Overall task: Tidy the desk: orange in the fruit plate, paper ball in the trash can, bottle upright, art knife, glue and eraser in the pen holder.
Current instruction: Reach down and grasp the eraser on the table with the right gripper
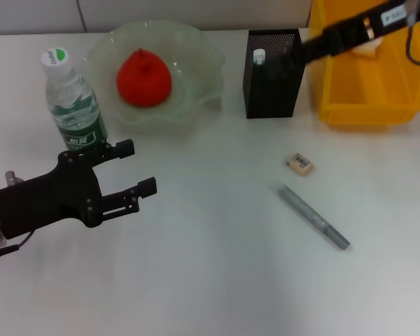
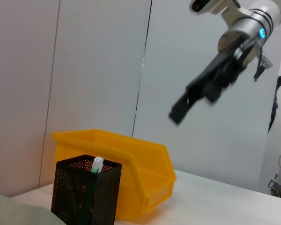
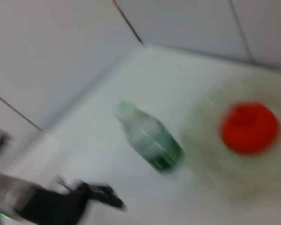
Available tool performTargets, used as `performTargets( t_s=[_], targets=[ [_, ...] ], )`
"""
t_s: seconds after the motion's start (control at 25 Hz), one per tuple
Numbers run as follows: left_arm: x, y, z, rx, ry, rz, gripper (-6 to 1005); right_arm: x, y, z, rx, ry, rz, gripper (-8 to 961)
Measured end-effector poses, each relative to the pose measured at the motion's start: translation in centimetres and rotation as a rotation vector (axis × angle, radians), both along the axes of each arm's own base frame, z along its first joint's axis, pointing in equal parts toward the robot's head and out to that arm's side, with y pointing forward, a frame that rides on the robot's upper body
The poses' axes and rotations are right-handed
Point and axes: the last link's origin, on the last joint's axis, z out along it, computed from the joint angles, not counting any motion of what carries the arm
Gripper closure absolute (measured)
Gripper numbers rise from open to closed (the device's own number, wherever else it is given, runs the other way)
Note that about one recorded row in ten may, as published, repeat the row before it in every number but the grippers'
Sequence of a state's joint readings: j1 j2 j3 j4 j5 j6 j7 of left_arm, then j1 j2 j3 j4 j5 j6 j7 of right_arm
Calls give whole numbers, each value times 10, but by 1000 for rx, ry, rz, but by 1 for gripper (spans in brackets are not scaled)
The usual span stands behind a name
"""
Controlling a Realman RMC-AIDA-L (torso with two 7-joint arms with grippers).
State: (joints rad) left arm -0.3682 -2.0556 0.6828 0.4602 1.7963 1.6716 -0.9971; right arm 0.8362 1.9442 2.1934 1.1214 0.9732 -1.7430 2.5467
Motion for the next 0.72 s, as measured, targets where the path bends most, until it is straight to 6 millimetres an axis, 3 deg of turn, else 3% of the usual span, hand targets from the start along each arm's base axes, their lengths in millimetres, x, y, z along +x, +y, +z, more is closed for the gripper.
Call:
performTargets(
  t_s=[0.48,0.72],
  targets=[
    [1,1,-1,2,1,1,214,23,23,-54,-35,-379,-134,144],
    [1,2,-1,5,3,1,214,29,25,-73,-26,-478,-124,152]
  ],
)
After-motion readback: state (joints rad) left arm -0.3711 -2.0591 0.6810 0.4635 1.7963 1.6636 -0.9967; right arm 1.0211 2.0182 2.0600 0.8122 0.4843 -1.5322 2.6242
